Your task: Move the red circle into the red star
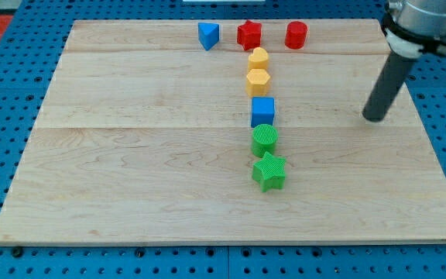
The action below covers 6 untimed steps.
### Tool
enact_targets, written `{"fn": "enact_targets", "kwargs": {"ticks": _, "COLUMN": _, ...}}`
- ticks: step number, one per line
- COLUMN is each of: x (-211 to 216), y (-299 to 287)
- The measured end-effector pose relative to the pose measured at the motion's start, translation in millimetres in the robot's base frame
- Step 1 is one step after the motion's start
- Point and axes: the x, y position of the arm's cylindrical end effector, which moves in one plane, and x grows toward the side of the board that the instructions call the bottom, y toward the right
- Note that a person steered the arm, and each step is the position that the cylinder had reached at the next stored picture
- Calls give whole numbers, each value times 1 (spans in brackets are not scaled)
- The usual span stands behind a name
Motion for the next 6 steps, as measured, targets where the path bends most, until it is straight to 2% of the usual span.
{"fn": "enact_targets", "kwargs": {"ticks": 3, "x": -157, "y": 2}}
{"fn": "enact_targets", "kwargs": {"ticks": 4, "x": -185, "y": -29}}
{"fn": "enact_targets", "kwargs": {"ticks": 6, "x": -181, "y": -141}}
